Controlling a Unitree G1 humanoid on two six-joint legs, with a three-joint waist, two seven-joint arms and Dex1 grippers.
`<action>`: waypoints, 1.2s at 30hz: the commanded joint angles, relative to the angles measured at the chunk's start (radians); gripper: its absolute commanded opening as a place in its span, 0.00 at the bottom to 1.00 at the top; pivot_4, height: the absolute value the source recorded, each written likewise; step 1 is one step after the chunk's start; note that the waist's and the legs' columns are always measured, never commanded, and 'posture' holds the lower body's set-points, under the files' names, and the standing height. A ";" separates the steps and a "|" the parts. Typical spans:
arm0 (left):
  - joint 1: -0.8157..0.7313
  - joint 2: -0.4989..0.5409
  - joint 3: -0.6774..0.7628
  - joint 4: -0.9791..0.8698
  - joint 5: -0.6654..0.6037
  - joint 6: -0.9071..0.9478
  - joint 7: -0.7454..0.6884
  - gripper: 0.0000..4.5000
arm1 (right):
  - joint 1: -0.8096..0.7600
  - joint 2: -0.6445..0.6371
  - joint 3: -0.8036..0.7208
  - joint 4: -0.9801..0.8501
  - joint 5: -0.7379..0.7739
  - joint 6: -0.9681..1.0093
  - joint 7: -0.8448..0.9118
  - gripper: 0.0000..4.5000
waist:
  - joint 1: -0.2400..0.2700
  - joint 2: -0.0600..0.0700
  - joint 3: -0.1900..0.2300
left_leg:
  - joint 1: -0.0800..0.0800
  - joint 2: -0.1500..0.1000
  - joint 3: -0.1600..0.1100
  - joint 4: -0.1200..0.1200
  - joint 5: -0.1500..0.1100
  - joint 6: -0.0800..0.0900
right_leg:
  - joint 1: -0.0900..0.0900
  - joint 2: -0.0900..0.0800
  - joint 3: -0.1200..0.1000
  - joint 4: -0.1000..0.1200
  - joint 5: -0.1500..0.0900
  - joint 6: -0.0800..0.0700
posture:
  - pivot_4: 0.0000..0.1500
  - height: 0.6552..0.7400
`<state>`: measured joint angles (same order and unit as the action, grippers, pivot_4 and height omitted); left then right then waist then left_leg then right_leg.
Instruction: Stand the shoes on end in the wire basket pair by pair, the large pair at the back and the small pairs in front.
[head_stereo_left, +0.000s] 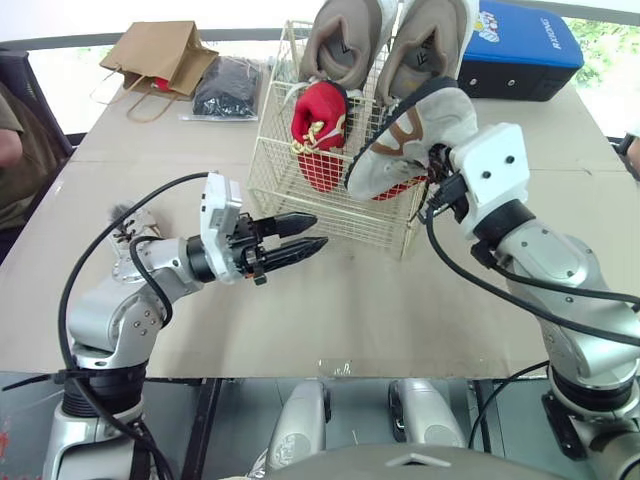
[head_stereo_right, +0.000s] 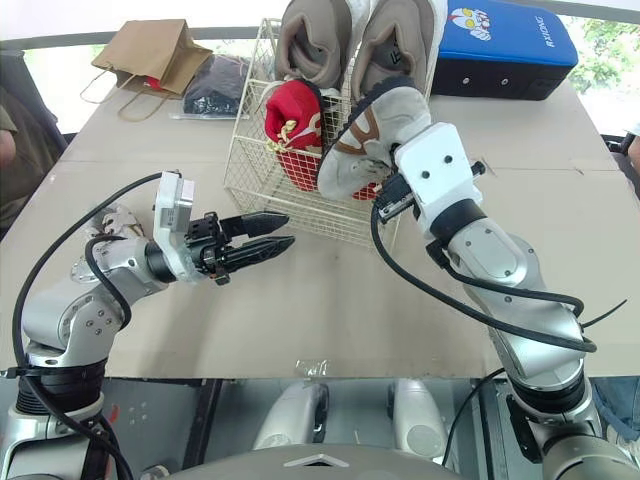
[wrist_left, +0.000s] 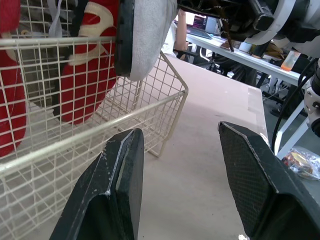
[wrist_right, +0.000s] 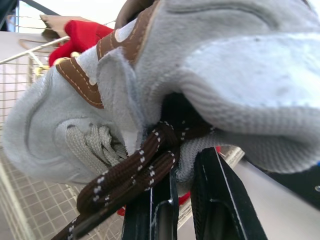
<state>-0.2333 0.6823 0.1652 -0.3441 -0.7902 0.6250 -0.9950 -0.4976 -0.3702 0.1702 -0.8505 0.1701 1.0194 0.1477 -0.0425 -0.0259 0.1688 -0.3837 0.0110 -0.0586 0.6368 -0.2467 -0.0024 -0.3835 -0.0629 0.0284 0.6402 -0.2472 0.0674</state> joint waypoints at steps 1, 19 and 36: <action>-0.020 0.016 0.029 -0.019 -0.020 -0.004 -0.001 0.58 | -0.040 0.061 -0.030 0.002 0.050 0.083 0.009 0.00 | 0.000 0.000 0.000 | 0.000 0.000 0.000 0.000 0.000 0.000 | 0.000 0.000 0.000 0.000 0.000 0.000 | 1.00 1.00; -0.062 0.021 0.020 0.012 -0.021 0.016 -0.024 0.58 | -0.264 0.289 -0.253 -0.086 0.147 0.354 -0.039 0.00 | 0.001 0.005 0.004 | -0.016 -0.001 -0.002 -0.002 0.003 -0.005 | -0.016 0.000 -0.002 0.002 0.003 0.003 | 1.00 1.00; -0.088 0.016 -0.002 0.041 -0.007 0.007 -0.049 0.58 | -0.111 0.213 -0.229 -0.126 0.107 0.425 -0.097 0.00 | 0.004 0.004 0.004 | -0.017 -0.001 -0.002 -0.002 0.003 -0.005 | -0.016 -0.001 -0.003 0.001 0.003 0.003 | 1.00 1.00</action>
<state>-0.3046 0.6938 0.1532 -0.2920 -0.7886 0.6456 -1.0308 -0.6379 -0.1613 -0.0748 -0.9818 0.2985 1.4642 0.0745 -0.0389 -0.0222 0.1725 -0.4008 0.0099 -0.0602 0.6345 -0.2438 -0.0073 -0.3995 -0.0636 0.0257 0.6416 -0.2447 0.0708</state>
